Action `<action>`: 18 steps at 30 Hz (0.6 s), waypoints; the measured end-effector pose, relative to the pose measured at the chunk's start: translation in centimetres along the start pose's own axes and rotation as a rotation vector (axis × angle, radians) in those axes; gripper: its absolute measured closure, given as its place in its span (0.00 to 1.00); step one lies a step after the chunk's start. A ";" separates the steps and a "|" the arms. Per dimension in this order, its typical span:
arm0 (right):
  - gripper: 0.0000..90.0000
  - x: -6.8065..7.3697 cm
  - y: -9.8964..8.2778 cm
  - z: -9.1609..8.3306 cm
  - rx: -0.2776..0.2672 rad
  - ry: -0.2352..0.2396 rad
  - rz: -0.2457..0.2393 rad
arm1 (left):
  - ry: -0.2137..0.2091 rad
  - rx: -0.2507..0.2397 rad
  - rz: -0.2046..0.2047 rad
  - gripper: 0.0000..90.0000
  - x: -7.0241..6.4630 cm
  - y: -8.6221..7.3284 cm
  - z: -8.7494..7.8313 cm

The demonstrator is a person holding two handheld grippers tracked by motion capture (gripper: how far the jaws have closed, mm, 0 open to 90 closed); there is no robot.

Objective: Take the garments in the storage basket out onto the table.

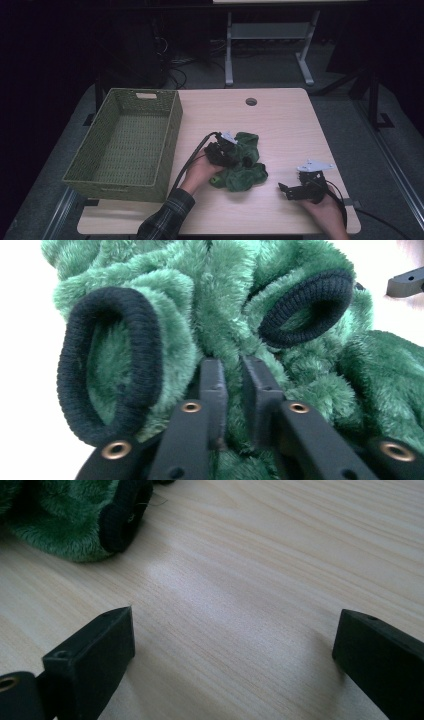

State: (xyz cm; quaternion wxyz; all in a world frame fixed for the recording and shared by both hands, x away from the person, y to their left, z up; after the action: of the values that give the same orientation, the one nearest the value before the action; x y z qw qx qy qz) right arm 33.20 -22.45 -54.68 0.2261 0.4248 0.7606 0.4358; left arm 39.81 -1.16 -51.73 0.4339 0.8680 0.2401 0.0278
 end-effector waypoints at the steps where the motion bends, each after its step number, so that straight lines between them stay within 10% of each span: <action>1: 0.03 0.0 0.0 0.0 -0.001 0.000 0.000 | 0.003 0.000 0.010 0.84 -0.1 0.1 -0.1; 8: 0.03 0.0 0.0 0.0 0.000 0.000 0.000 | 0.025 -0.052 0.044 0.60 -0.9 1.7 -2.4; 18: 0.05 0.0 0.0 -0.1 0.003 -0.005 0.006 | -0.039 -0.146 0.075 0.60 -4.6 3.1 -5.4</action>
State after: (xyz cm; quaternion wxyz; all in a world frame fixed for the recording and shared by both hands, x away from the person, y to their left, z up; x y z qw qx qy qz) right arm 33.15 -22.48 -54.65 0.2260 0.4285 0.7596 0.4340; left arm 35.57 -0.74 -45.26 0.4992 0.8428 0.1962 0.0444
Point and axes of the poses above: each handheld gripper's, and its own axes: z roughly forward along the jaws, y roughly out of its top, x roughly to its left, the point moved 9 cm from there along z, roughly forward along the jaws, and after that the axes turned 14 degrees about -x, right-handed, at the moved point
